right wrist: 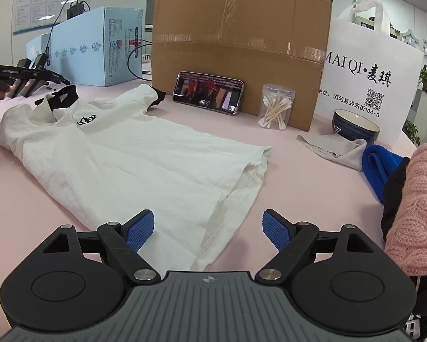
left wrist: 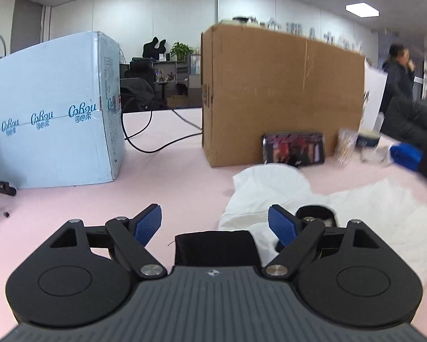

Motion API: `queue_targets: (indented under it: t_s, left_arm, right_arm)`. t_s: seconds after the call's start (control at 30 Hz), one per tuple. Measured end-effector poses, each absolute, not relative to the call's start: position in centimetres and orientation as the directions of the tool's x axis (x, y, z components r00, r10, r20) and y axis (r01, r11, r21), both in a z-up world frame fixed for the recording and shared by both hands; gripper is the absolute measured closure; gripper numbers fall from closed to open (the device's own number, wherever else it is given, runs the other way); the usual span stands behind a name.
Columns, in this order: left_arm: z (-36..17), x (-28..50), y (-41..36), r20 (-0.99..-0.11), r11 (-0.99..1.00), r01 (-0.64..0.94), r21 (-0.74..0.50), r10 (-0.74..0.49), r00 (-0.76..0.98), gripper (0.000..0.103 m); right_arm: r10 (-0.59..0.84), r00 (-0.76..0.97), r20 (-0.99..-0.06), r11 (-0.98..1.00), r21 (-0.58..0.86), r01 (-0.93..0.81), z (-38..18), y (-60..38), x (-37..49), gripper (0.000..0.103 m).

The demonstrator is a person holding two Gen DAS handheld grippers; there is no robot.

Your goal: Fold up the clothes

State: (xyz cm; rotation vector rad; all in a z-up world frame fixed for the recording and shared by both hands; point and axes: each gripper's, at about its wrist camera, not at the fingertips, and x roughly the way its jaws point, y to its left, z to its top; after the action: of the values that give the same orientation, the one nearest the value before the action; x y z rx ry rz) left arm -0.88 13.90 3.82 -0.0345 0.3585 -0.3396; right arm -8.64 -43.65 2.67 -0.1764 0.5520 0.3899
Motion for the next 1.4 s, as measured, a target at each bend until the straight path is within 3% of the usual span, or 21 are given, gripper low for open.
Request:
queue_targets:
  t_s: [0.13, 0.27, 0.5, 0.57, 0.6, 0.67, 0.73, 0.83, 1.0, 1.2, 1.27, 1.3, 1.33, 1.37, 1.4]
  left_arm:
    - [2.5, -6.7, 15.8, -0.336, 0.929, 0.342, -0.14, -0.369, 0.867, 0.023]
    - [0.2, -8.7, 14.4, -0.41, 0.928, 0.358, -0.101, -0.367, 0.835, 0.025]
    - [-1.3, -8.0, 13.4, -0.457, 0.9, 0.421, -0.113, -0.423, 0.782, 0.044]
    - [-1.3, -8.4, 13.2, -0.453, 0.895, 0.434, -0.101, -0.43, 0.781, 0.058]
    - [-1.4, -8.5, 13.1, -0.453, 0.899, 0.429, -0.091, -0.421, 0.786, 0.07]
    - [-1.5, -9.1, 12.6, -0.453, 0.899, 0.433, -0.075, -0.417, 0.788, 0.08]
    - [-1.4, -9.8, 12.1, -0.447, 0.896, 0.442, -0.05, -0.416, 0.792, 0.089]
    - [-0.6, -10.9, 11.9, -0.415, 0.897, 0.442, -0.023, -0.411, 0.812, 0.096]
    - [0.8, -13.3, 13.3, -0.366, 0.896, 0.444, -0.034, -0.424, 0.828, 0.096]
    - [-1.7, -13.4, 13.4, -0.472, 0.907, 0.42, -0.036, -0.386, 0.792, 0.091]
    - [-1.6, -13.6, 13.2, -0.46, 0.913, 0.407, -0.013, -0.367, 0.808, 0.085]
    - [-1.4, -13.7, 13.1, -0.456, 0.917, 0.399, 0.006, -0.352, 0.817, 0.067]
    - [-1.0, -14.1, 13.0, -0.442, 0.927, 0.372, 0.049, -0.314, 0.84, 0.045]
    - [-0.5, -14.4, 13.1, -0.424, 0.931, 0.36, 0.066, -0.3, 0.855, 0.039]
    - [0.0, -14.6, 13.2, -0.404, 0.934, 0.348, 0.081, -0.288, 0.868, 0.036]
  right_arm:
    - [0.337, 0.811, -0.478, 0.931, 0.039, -0.364, 3.3, -44.5, -9.6, 0.021]
    - [0.33, 0.834, -0.442, 0.944, 0.16, -0.289, 3.4, -45.0, -10.1, 0.021]
    - [0.297, 0.817, -0.495, 0.954, 0.18, -0.238, 2.7, -43.9, -10.6, 0.026]
    - [0.294, 0.808, -0.512, 0.956, 0.166, -0.242, 2.5, -43.5, -10.3, 0.039]
    - [0.296, 0.8, -0.522, 0.955, 0.164, -0.246, 2.4, -43.2, -10.1, 0.045]
    - [0.303, 0.785, -0.541, 0.953, 0.155, -0.261, 2.1, -42.7, -9.9, 0.076]
    - [0.305, 0.777, -0.55, 0.95, 0.123, -0.286, 2.0, -41.8, -10.1, 0.094]
    - [0.301, 0.787, -0.538, 0.949, 0.087, -0.303, 2.4, -41.0, -11.1, 0.097]
    - [0.288, 0.816, -0.502, 0.956, 0.105, -0.273, 3.2, -42.1, -13.5, 0.097]
    - [0.258, 0.788, -0.559, 0.963, 0.087, -0.254, 2.0, -42.3, -13.6, 0.094]
    - [0.245, 0.786, -0.567, 0.967, 0.081, -0.242, 1.7, -42.4, -13.5, 0.078]
    - [0.228, 0.795, -0.563, 0.971, 0.071, -0.228, 1.8, -42.5, -13.7, 0.068]
    - [0.208, 0.804, -0.557, 0.975, 0.054, -0.215, 2.0, -42.6, -13.9, 0.047]
    - [0.189, 0.815, -0.548, 0.979, 0.038, -0.201, 2.2, -42.7, -14.1, 0.039]
    - [0.176, 0.824, -0.538, 0.981, 0.027, -0.192, 2.4, -42.8, -14.4, 0.039]
